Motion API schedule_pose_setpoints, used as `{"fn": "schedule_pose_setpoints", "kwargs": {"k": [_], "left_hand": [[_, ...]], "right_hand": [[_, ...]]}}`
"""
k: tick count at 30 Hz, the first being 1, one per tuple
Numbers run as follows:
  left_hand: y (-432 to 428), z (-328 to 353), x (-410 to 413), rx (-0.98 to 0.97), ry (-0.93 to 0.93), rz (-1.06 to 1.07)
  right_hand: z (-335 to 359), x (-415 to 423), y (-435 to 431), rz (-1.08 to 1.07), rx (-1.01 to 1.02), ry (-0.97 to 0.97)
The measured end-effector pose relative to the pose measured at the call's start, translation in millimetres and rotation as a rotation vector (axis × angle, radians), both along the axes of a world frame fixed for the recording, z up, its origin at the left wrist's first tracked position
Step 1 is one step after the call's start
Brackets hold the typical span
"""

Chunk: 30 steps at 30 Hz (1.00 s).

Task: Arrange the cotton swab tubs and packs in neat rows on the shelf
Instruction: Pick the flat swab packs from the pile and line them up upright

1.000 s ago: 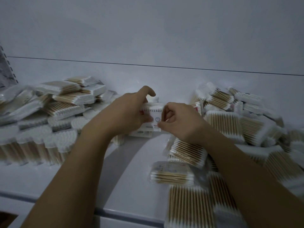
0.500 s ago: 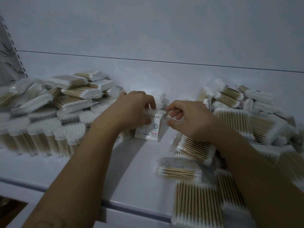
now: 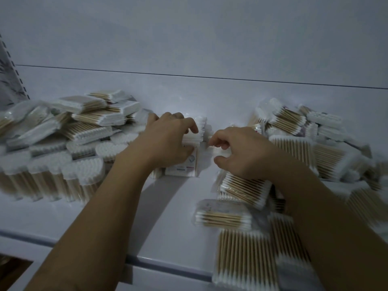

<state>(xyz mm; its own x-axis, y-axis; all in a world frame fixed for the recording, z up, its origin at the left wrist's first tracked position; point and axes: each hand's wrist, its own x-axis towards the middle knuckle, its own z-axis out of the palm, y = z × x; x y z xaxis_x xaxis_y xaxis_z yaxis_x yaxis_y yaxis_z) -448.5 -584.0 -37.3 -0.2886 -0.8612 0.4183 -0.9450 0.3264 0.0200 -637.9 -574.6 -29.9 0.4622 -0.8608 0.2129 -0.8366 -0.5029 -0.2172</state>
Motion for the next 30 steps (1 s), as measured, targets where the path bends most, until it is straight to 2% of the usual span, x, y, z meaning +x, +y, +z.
{"fn": "schedule_pose_setpoints", "kwargs": {"k": [3, 5, 8, 10, 13, 15, 18, 23, 25, 27, 28, 30], "left_hand": [[5, 1, -9, -0.051, 0.13, -0.188], [10, 2, -17, 0.0, 0.188, -0.296], [14, -1, -27, 0.116, 0.157, -0.338], [15, -5, -29, 0.151, 0.135, -0.351], [13, -7, -30, 0.171, 0.178, -0.373], [12, -8, -30, 0.167, 0.21, -0.384], [10, -10, -29, 0.121, 0.304, -0.403], [12, -7, -29, -0.057, 0.503, -0.383], [11, -6, -30, -0.089, 0.577, -0.356], [10, -5, -31, -0.086, 0.608, -0.326], [10, -4, -31, -0.078, 0.61, -0.311], [9, -4, -32, -0.063, 0.626, -0.288]], "right_hand": [[17, -9, 11, -0.016, 0.041, 0.209], [27, -16, 20, -0.032, 0.061, 0.308], [29, -18, 23, -0.071, 0.158, 0.389], [22, -14, 19, -0.089, 0.2, 0.414], [13, -12, 12, -0.083, 0.136, 0.418], [14, -14, 10, -0.084, 0.139, 0.345], [16, -20, 7, -0.071, 0.121, 0.06], [11, -20, -3, -0.172, 0.029, -0.671], [13, -15, -5, -0.153, 0.215, -1.056], [16, -11, -6, -0.01, 0.427, -1.388], [17, -10, -5, 0.058, 0.486, -1.48], [17, -9, -5, 0.135, 0.507, -1.531]]}}
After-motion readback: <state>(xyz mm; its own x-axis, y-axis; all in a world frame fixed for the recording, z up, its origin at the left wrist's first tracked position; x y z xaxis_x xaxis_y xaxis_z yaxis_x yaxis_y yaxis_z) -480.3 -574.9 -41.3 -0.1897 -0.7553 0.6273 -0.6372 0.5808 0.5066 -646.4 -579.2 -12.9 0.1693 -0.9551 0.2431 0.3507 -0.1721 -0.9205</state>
